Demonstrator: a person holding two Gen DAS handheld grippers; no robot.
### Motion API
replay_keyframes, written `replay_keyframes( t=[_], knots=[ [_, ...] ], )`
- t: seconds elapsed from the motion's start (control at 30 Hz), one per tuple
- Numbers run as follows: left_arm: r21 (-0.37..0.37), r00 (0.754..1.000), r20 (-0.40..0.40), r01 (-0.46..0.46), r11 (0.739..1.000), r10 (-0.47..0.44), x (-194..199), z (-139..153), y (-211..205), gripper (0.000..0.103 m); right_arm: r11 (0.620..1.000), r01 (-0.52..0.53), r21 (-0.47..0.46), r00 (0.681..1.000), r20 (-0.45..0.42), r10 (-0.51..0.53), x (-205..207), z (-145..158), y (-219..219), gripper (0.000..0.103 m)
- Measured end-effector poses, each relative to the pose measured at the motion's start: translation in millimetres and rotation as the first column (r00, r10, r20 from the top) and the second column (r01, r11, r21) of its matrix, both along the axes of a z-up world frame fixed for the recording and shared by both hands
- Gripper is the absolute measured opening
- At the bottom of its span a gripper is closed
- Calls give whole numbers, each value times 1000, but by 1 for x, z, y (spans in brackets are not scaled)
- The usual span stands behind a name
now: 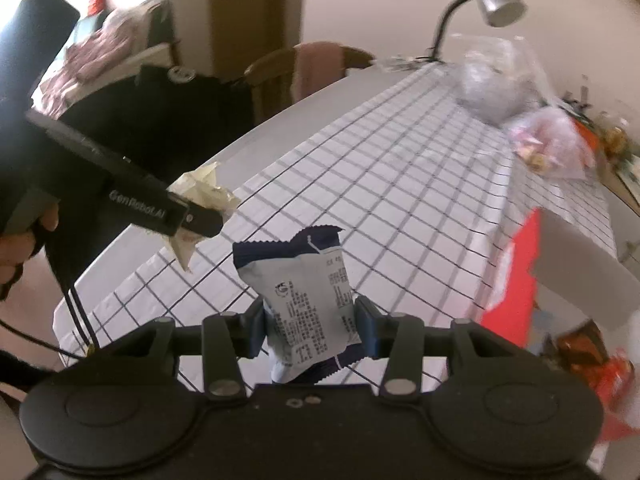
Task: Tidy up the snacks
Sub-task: 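Carry the cream pastry and white-navy snack over the red box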
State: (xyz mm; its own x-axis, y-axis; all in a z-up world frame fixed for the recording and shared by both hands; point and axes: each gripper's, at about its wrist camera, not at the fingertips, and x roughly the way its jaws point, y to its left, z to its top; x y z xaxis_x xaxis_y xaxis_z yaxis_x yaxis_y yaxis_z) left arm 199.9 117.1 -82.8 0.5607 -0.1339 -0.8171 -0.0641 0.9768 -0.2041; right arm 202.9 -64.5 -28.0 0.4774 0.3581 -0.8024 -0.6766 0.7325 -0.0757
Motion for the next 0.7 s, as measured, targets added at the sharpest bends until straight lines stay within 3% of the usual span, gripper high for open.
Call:
replay_keyframes(
  t=[0.3, 0.7],
  knots=[
    [21, 987, 108, 120, 993, -122, 4, 43, -47, 31, 991, 129, 41, 990, 54, -131, -1, 35, -43, 44],
    [66, 961, 144, 229, 971, -236, 38, 69, -146, 31, 960, 267, 83, 958, 81, -273, 34, 54, -139, 44]
  ],
)
